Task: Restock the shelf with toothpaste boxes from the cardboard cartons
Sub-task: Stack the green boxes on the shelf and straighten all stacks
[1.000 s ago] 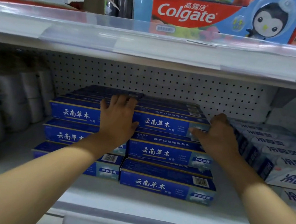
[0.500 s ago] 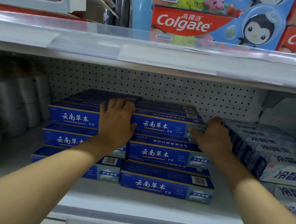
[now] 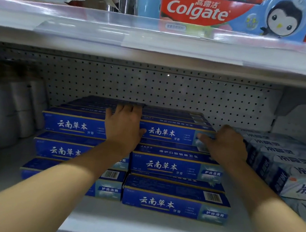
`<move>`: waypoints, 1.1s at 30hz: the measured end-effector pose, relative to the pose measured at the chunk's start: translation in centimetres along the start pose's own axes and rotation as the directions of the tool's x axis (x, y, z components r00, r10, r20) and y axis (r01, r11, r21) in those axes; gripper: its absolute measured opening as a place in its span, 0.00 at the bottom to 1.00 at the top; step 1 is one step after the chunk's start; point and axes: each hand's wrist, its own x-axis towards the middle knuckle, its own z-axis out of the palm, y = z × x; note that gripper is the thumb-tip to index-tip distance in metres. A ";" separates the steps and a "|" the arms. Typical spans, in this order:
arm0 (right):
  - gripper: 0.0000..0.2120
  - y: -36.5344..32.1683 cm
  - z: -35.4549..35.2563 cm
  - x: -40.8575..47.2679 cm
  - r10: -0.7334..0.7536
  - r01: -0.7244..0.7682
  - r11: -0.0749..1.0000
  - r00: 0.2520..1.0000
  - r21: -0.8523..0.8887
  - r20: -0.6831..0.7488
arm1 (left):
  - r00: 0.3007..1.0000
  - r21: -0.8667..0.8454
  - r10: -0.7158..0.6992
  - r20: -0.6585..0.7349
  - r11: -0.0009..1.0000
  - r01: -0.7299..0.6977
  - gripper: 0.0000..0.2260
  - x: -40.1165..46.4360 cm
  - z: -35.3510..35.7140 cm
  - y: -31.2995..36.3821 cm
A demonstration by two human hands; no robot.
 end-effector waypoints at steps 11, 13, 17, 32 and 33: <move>0.33 0.9 -0.8 -1.6 -0.004 -0.001 0.995 0.998 0.099 0.058 | 0.988 -0.152 0.020 -0.151 0.988 -0.043 0.25 -1.9 -0.6 -1.1; 0.34 1.0 -1.6 -2.4 -0.028 0.017 0.995 0.994 0.101 0.101 | 0.984 -0.179 0.055 -0.168 0.980 -0.085 0.29 -3.1 -0.8 -1.6; 0.30 0.7 -3.9 -4.9 -0.080 0.046 0.990 0.960 0.131 0.268 | 1.000 -0.190 0.013 -0.016 0.982 -0.016 0.43 -5.2 -1.8 -2.0; 0.22 0.4 -3.1 -7.1 -0.075 0.053 0.995 0.960 0.086 0.269 | 0.994 -0.080 0.044 0.104 0.996 -0.035 0.47 -7.1 -1.8 -1.7; 0.16 0.3 -3.5 -7.5 -0.083 0.044 0.989 0.955 0.140 0.285 | 0.993 -0.085 0.066 0.099 0.995 -0.058 0.47 -7.5 -1.9 -1.3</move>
